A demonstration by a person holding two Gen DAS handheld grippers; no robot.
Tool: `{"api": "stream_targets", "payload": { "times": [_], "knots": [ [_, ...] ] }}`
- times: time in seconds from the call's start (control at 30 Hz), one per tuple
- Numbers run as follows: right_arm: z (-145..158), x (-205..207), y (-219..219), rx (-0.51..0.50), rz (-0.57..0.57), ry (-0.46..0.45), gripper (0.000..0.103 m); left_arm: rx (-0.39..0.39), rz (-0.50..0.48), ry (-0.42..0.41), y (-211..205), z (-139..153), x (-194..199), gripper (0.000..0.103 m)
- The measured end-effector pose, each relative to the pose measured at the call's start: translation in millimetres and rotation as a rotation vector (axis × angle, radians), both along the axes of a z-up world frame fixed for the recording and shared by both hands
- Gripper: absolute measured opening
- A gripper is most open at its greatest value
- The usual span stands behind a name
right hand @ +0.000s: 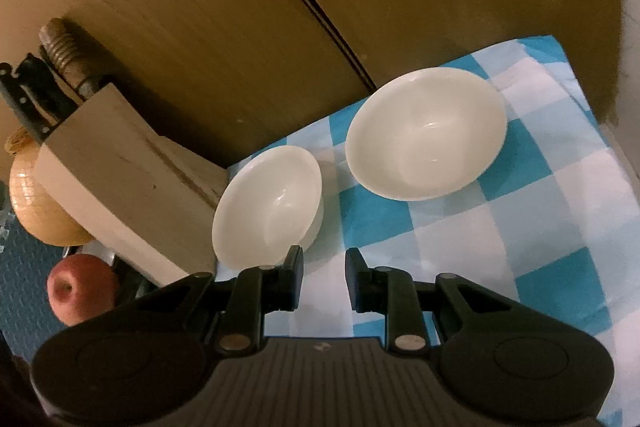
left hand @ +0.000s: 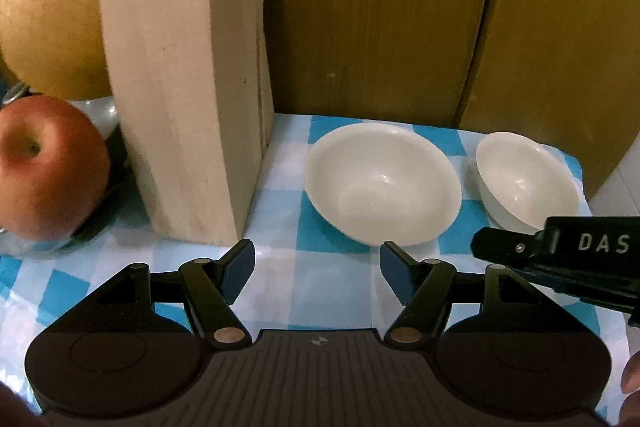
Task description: Organize plates and bowls
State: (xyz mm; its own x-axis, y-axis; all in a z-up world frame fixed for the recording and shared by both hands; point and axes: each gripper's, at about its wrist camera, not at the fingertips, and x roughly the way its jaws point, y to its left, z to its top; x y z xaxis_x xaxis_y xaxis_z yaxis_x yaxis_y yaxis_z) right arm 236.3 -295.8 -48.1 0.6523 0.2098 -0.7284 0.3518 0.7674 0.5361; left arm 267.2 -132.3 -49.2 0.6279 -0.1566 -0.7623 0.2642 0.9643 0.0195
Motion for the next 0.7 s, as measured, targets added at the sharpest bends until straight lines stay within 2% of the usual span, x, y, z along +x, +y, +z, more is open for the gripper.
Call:
{"api": "stream_targets", "payload": {
  "times": [0.4,0.7],
  "knots": [
    [-6,21,6,0.004,0.013,-0.027,0.019,-0.002,-0.025,-0.036,-5,-1,13,0.075],
    [-14,30,2,0.013,-0.002,-0.028,0.019,-0.019,-0.01,-0.026,-6,-8,24,0.076]
  ]
}}
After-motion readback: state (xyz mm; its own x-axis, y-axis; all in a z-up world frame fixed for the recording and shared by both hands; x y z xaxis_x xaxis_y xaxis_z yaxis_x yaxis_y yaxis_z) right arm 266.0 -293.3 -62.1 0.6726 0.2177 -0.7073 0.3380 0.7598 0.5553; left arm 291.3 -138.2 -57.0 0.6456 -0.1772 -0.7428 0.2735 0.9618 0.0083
